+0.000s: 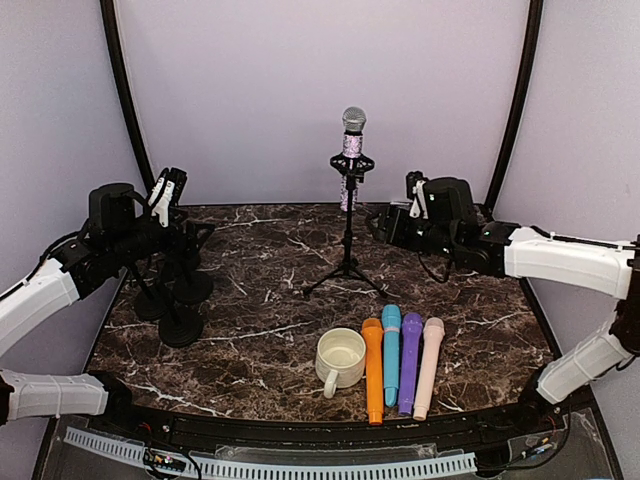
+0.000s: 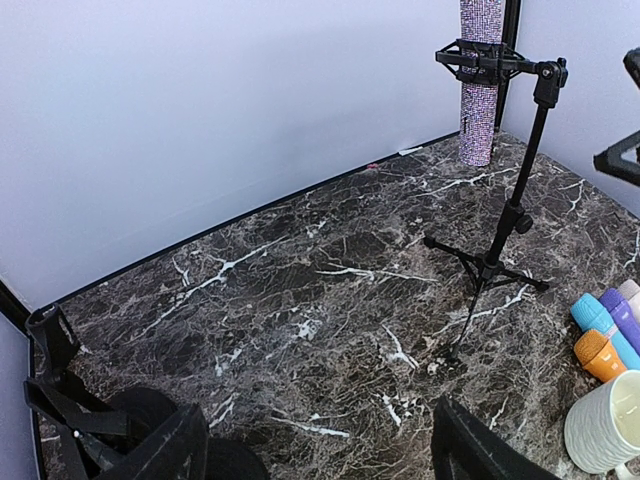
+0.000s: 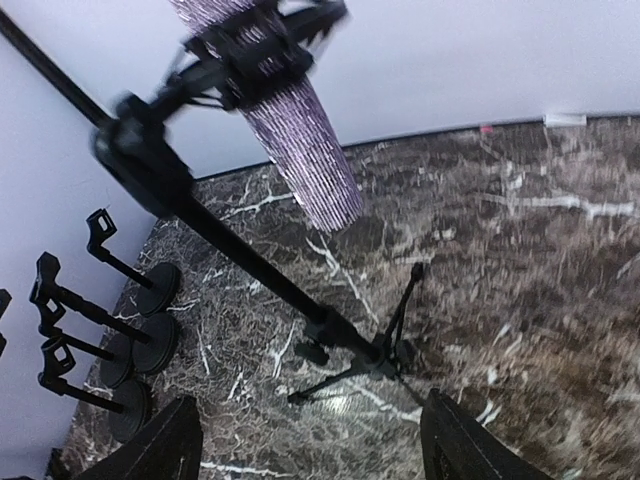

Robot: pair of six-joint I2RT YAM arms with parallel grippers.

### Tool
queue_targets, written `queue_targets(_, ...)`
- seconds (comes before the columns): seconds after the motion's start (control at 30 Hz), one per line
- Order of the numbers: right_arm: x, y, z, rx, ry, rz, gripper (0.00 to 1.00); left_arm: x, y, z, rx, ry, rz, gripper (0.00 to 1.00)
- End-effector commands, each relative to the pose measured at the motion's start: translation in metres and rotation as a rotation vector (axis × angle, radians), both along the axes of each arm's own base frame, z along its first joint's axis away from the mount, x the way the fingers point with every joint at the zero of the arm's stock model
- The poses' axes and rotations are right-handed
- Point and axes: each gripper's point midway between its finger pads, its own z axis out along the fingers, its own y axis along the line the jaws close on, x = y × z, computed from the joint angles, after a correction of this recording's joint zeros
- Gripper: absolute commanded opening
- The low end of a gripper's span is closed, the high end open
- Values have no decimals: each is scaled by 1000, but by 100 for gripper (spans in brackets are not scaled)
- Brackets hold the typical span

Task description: Remove the microphone from the stand

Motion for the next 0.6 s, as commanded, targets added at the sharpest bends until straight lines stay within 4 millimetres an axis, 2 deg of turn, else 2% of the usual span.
queue_targets(0.0, -7, 21, -5, 246, 104, -16, 75, -1, 0, 3, -2, -16, -10, 79)
queue_targets(0.17, -5, 47, -24, 266, 152, 48, 75, -1, 0, 4, 0, -18, -6, 79)
queue_targets(0.23, -1, 55, -28, 260, 162, 56, 73, -1, 1, 3, 1, -17, -4, 79)
queue_targets(0.57, 19, 64, -54, 234, 209, -8, 55, -1, 0, 4, -1, -17, -8, 79)
